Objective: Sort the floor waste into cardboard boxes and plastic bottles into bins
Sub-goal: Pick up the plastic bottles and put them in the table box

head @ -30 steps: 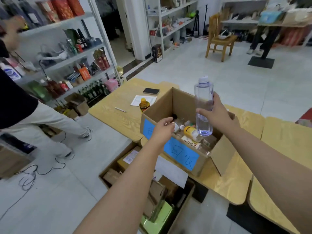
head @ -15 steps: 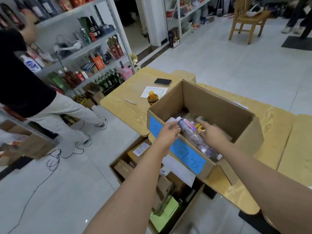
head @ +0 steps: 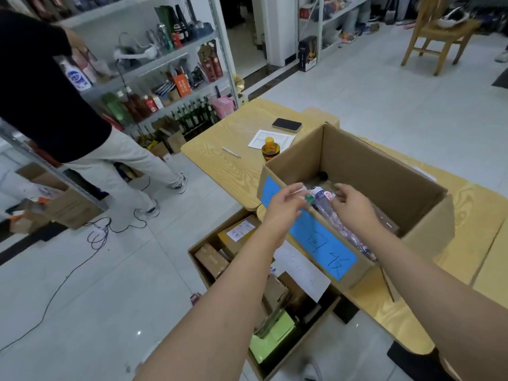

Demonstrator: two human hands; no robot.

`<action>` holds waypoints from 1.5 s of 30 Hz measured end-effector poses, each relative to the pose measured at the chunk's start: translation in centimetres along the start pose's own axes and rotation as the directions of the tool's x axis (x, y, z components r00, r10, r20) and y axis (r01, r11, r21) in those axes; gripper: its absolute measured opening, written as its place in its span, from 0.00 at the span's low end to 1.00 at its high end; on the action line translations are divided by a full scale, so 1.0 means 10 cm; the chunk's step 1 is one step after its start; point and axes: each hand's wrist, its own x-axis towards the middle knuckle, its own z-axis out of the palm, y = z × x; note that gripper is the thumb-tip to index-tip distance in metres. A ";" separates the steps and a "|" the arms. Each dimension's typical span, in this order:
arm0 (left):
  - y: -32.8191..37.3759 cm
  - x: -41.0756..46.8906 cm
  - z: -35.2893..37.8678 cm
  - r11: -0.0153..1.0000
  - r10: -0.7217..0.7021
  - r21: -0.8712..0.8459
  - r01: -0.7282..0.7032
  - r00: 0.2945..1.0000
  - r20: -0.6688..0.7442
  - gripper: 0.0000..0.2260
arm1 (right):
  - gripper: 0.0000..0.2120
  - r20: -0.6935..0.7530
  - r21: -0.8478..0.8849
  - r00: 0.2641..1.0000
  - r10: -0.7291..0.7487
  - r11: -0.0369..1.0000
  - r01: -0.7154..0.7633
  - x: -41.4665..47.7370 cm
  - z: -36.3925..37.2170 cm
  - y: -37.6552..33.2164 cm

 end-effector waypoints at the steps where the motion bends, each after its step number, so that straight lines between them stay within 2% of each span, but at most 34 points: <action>1: 0.01 -0.04 -0.08 1.000 0.009 -0.019 -0.009 1.000 -0.016 0.13 | 0.23 -0.031 0.024 0.999 -0.012 1.000 0.013 0.02 0.01 -0.09; 7: -0.09 -0.32 -0.73 0.996 -0.010 -0.091 -0.002 0.992 -0.122 0.14 | 0.21 -0.070 0.048 0.984 -0.165 0.985 0.168 -0.13 0.29 -0.89; 13: -0.34 -0.91 -1.66 0.989 -0.014 -0.146 -0.019 0.975 -0.222 0.12 | 0.20 0.044 0.054 0.961 -0.273 0.961 0.270 -0.75 1.11 -1.53; 15: -0.49 -1.15 -2.05 0.989 -0.004 -0.144 -0.034 0.968 -0.252 0.10 | 0.21 0.087 0.061 0.956 -0.280 0.959 0.275 -1.04 1.45 -1.71; 18: -0.78 -1.58 -2.72 0.986 -0.012 -0.159 -0.043 0.944 -0.329 0.12 | 0.22 0.193 0.045 0.940 -0.280 0.960 0.277 -1.53 2.02 -1.93; 22: -1.37 -2.18 -3.63 0.979 -0.111 -0.203 0.028 0.904 -0.412 0.15 | 0.23 0.375 -0.020 0.896 -0.238 0.964 0.265 -2.21 2.88 -1.97; 26: -1.98 -2.64 -4.30 0.967 -0.202 -0.231 0.103 0.865 -0.459 0.16 | 0.23 0.494 -0.127 0.856 -0.152 0.962 0.243 -2.76 3.59 -1.94; 31: -2.51 -2.92 -4.76 0.939 -0.297 -0.301 0.164 0.828 -0.475 0.17 | 0.25 0.578 -0.192 0.812 -0.080 0.954 0.231 -3.07 4.05 -1.93; 37: -2.90 -2.93 -4.99 0.903 -0.372 -0.393 0.174 0.773 -0.513 0.16 | 0.25 0.634 -0.262 0.773 -0.036 0.930 0.258 -2.92 4.56 -2.04; 41: -3.44 -2.84 -5.05 0.858 -0.471 -0.465 0.217 0.694 -0.545 0.14 | 0.25 0.715 -0.235 0.699 0.014 0.946 0.222 -2.83 5.20 -1.80; 45: -4.65 -2.53 -5.07 0.784 -0.602 -0.561 0.267 0.546 -0.582 0.14 | 0.24 0.774 -0.289 0.616 0.147 0.948 0.136 -2.74 6.28 -0.97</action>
